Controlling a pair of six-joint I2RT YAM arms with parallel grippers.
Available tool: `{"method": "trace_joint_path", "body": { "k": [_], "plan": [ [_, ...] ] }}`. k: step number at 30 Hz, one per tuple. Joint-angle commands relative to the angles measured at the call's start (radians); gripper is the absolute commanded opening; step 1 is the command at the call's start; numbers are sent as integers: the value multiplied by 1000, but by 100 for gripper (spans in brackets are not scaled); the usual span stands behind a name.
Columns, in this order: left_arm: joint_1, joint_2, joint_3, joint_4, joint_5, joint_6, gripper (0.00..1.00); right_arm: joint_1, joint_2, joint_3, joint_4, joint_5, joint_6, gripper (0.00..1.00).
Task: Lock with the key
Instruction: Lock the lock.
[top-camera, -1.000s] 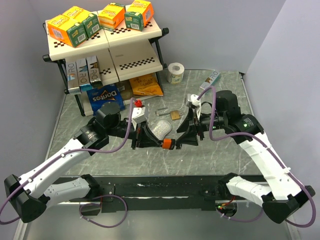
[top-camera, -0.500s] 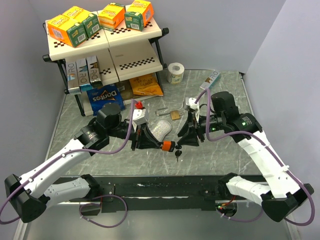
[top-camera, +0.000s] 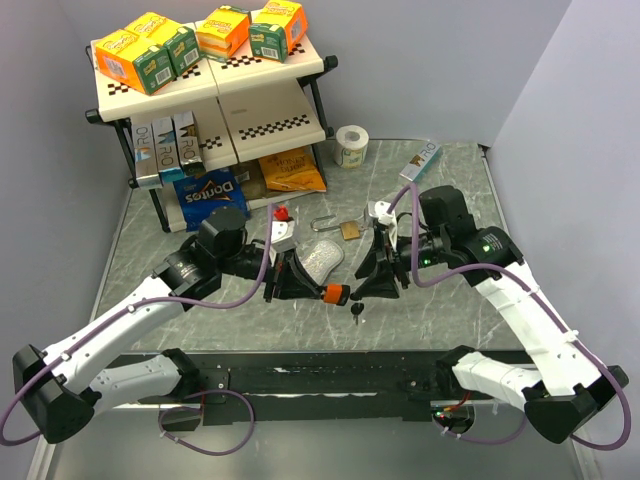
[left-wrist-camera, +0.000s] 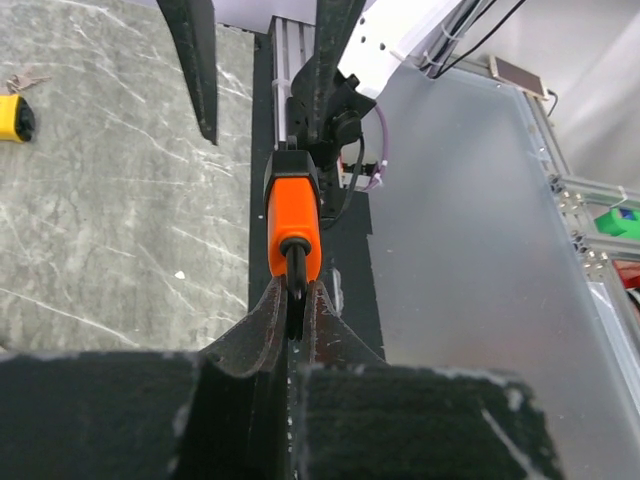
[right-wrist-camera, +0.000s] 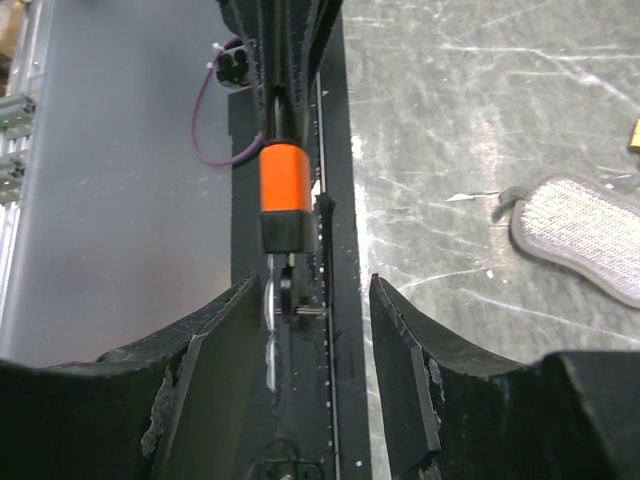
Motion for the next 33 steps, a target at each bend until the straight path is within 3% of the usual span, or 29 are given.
{"method": "trace_joint_path", "body": {
  "k": [1, 7, 13, 15, 16, 21, 22, 28, 33],
  "plan": [
    [0, -6, 5, 42, 12, 42, 1, 7, -8, 50, -30, -35, -12, 55],
    [0, 1, 11, 71, 12, 16, 1, 24, 1, 35, -25, -10, -12, 54],
    [0, 0, 10, 85, 3, -7, 1, 50, 3, 9, -32, 30, -38, 46],
    [2, -2, 4, 94, 0, -15, 1, 50, 1, 9, -33, 44, -45, 37],
    [6, 0, 2, 97, 1, -22, 1, 52, 1, 10, -38, 49, -50, 28],
    [38, -3, -9, 125, 7, -56, 1, 52, 3, 9, -90, 90, -100, 8],
    [43, -3, -9, 125, 10, -56, 1, 52, 3, 9, -96, 101, -119, 0],
    [78, -2, -9, 94, 29, -22, 1, 41, 3, 22, -151, 184, -191, 0],
    [126, -12, -24, 15, 53, 83, 1, -121, 21, 4, -249, 176, -318, 0]
  ]
}}
